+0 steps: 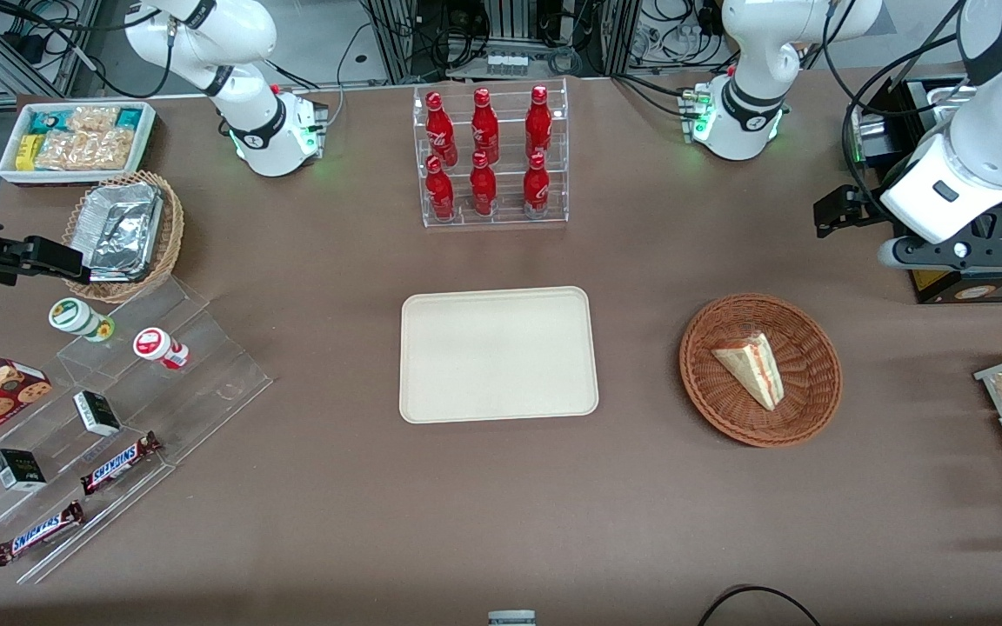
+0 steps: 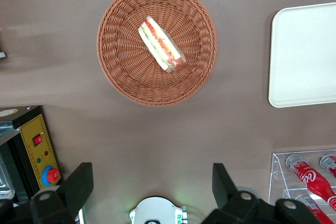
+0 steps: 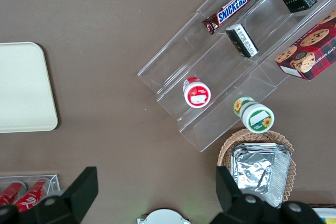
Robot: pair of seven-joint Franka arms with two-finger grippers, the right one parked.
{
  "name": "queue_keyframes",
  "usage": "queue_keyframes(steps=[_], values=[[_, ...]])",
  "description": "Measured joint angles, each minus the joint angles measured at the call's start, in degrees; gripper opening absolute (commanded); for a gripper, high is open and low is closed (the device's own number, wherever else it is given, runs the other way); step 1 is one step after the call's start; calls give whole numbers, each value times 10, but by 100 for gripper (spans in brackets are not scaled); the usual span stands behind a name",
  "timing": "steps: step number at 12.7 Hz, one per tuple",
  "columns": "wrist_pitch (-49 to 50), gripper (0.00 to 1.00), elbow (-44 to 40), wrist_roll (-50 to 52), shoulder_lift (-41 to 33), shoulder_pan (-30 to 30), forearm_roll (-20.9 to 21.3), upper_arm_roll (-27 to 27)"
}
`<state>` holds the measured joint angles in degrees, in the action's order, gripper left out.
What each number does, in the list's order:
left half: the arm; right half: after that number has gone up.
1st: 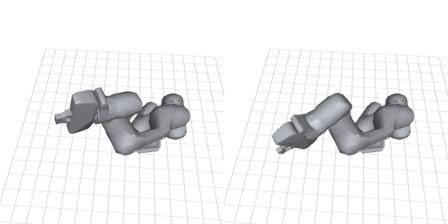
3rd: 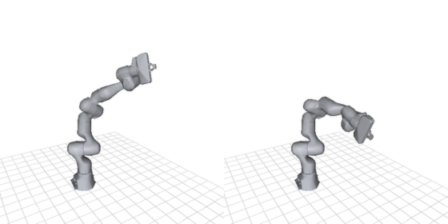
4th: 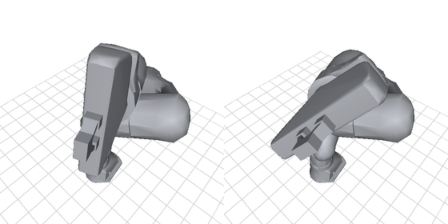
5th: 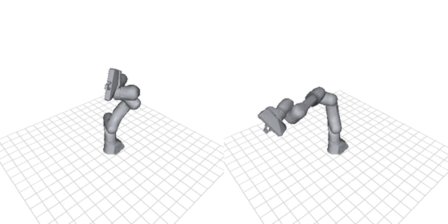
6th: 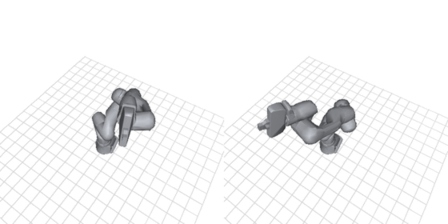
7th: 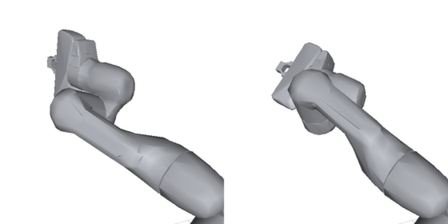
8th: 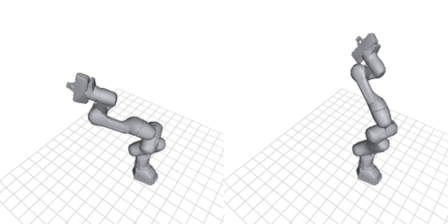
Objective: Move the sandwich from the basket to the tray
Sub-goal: 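Move the left gripper over the wrapped sandwich in the wicker basket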
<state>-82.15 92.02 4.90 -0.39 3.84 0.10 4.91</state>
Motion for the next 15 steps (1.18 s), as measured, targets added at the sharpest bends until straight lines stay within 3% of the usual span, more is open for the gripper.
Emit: queue_keyframes(steps=[7,15], values=[[-33,100,21,-2,13,0,0,0],[-232,100,181,-3,28,1,0,0]])
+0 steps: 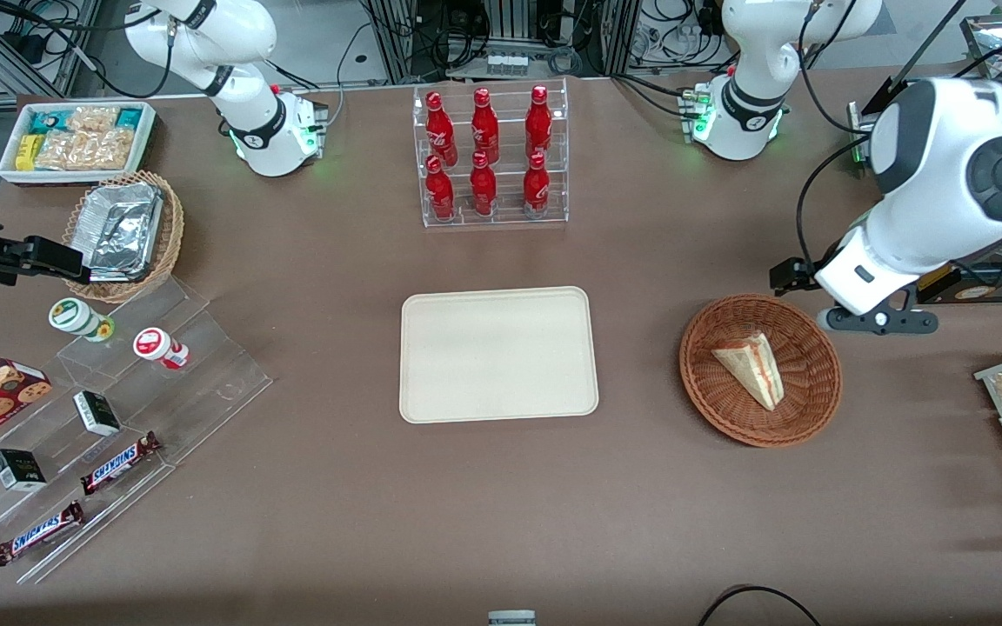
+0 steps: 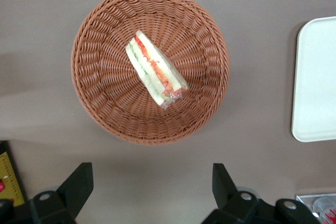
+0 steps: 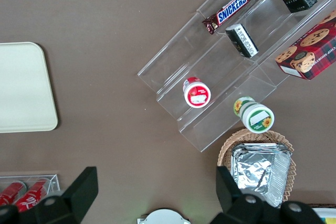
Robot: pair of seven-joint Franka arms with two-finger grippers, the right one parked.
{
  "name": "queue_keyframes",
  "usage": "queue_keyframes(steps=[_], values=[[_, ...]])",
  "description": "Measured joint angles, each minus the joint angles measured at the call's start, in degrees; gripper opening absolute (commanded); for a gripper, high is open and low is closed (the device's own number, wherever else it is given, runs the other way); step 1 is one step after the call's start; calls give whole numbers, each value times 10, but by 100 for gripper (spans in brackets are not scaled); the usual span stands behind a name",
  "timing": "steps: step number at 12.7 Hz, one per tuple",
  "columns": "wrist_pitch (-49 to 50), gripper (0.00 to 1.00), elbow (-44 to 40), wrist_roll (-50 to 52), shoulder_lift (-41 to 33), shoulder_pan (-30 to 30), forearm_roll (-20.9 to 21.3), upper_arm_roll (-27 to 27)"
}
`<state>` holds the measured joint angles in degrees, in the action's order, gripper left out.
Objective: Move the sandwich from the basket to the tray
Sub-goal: 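Move the left gripper over the wrapped sandwich in the wicker basket, then lower the left gripper and close it on the sandwich's wrapped edge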
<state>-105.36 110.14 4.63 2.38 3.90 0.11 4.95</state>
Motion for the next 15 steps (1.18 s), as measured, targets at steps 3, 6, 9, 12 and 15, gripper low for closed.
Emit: queue_keyframes(steps=[3,6,9,12,15], values=[[-67,100,43,0,9,0,0,0],[-99,100,54,0,24,-1,0,-1],[-158,100,83,39,26,-2,0,-2],[-212,100,118,117,27,-2,0,-2],[-240,100,127,243,28,-2,0,-2]])
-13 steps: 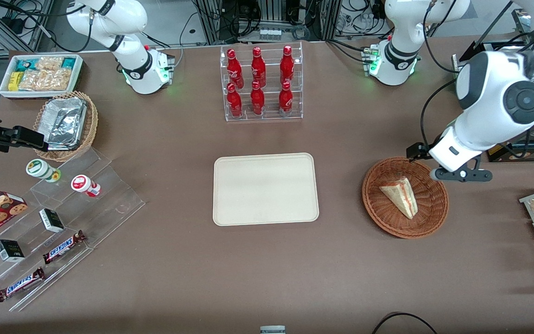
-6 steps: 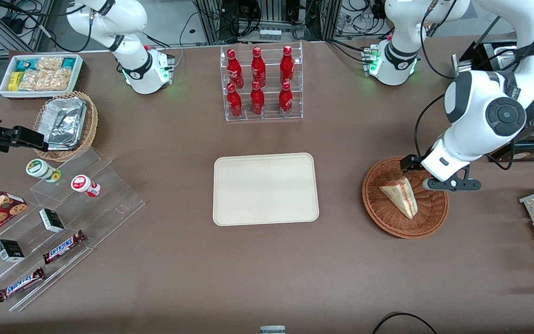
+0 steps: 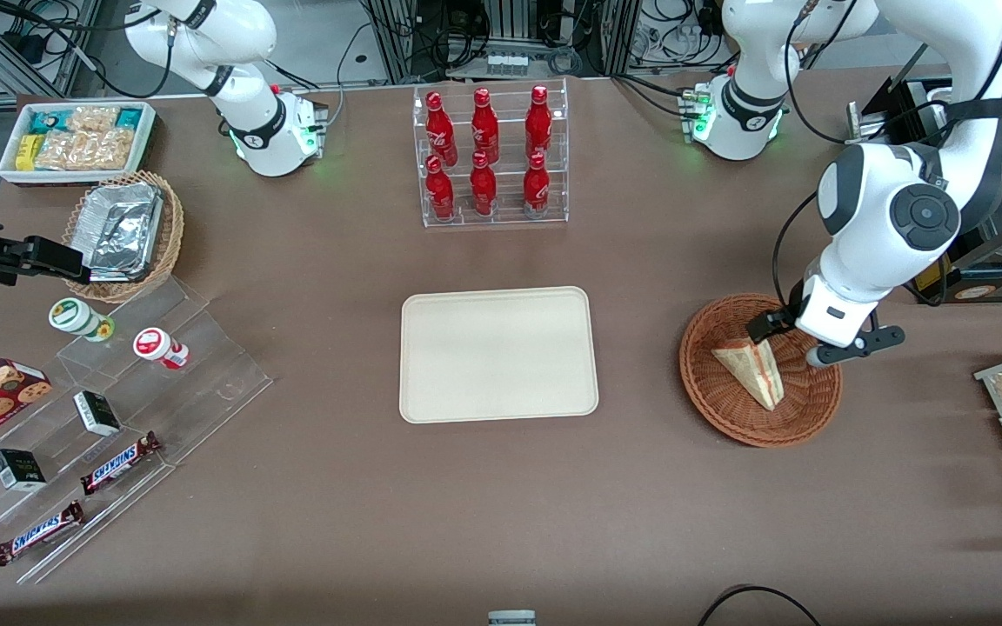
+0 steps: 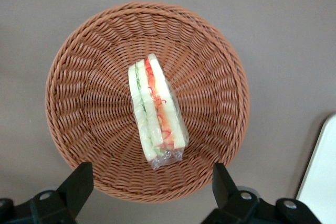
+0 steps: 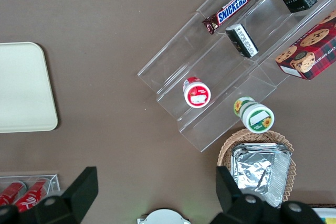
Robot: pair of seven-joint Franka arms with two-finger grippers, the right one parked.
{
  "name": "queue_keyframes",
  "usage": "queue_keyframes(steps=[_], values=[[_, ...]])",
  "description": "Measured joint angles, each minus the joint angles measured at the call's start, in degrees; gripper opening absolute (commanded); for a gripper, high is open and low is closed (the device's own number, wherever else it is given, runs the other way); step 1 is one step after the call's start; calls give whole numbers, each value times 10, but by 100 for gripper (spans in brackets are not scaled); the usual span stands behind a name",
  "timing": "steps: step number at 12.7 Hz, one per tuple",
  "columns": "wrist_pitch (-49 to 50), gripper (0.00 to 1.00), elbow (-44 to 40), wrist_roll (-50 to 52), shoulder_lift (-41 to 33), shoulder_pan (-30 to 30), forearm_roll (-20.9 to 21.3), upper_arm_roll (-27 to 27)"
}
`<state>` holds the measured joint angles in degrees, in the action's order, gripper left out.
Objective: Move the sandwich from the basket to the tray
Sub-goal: 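Lower the left gripper and close it on the sandwich's wrapped edge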
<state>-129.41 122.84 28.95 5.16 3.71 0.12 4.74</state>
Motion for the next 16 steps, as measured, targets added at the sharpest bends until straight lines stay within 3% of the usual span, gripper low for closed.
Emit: queue_keyframes(steps=[4,16], values=[[-28,100,5,117,21,0,0,1],[-61,100,7,152,89,0,0,1]])
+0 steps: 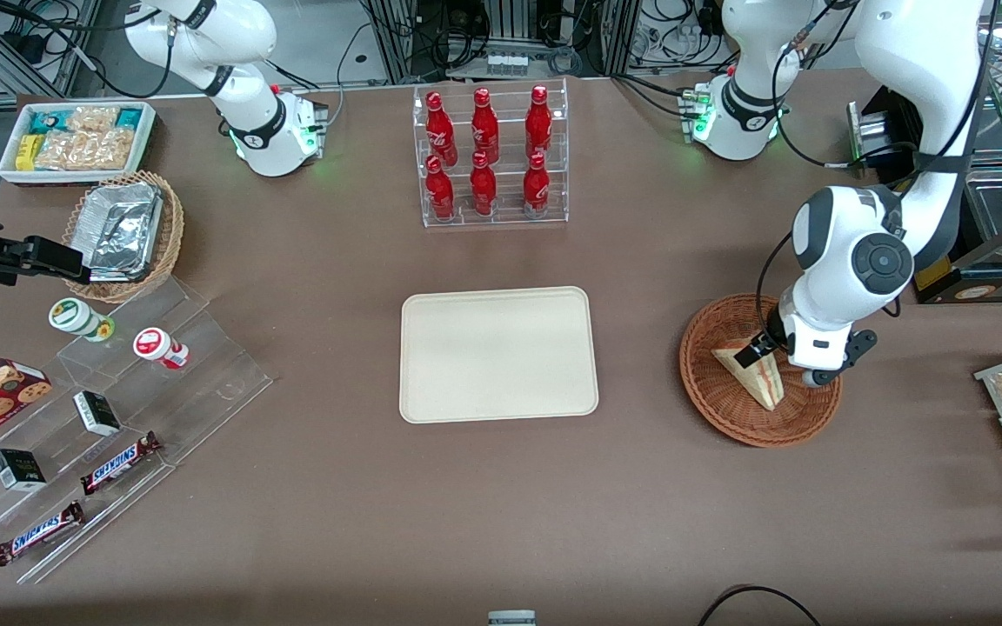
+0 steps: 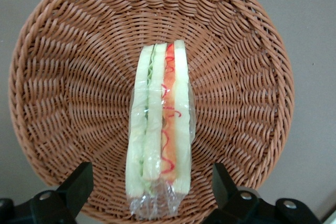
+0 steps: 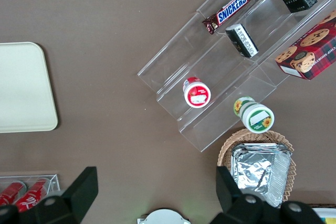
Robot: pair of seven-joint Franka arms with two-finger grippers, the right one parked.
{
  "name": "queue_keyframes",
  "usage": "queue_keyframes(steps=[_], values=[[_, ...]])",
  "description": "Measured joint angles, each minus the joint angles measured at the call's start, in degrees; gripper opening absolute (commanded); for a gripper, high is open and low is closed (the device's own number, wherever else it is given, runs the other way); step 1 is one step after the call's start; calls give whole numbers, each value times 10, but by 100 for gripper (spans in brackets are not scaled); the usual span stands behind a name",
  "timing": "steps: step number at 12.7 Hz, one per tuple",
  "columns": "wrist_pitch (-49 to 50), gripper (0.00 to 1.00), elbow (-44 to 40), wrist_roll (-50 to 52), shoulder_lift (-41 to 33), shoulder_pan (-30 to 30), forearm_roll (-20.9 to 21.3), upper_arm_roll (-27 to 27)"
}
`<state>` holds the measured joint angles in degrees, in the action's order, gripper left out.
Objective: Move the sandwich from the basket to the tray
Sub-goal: 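Lower the left gripper and close it on the sandwich's wrapped edge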
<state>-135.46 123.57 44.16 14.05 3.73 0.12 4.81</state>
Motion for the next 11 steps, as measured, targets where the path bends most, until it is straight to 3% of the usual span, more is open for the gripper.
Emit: queue_keyframes(steps=[3,4,6,7,8,11], values=[[-8,100,0,1,17,0,0,0],[-11,88,0,1,20,0,0,0],[-18,25,0,2,26,0,0,0],[-20,4,0,2,29,0,0,0],[-20,0,0,2,31,0,0,0],[-20,0,-1,2,30,0,0,0]])
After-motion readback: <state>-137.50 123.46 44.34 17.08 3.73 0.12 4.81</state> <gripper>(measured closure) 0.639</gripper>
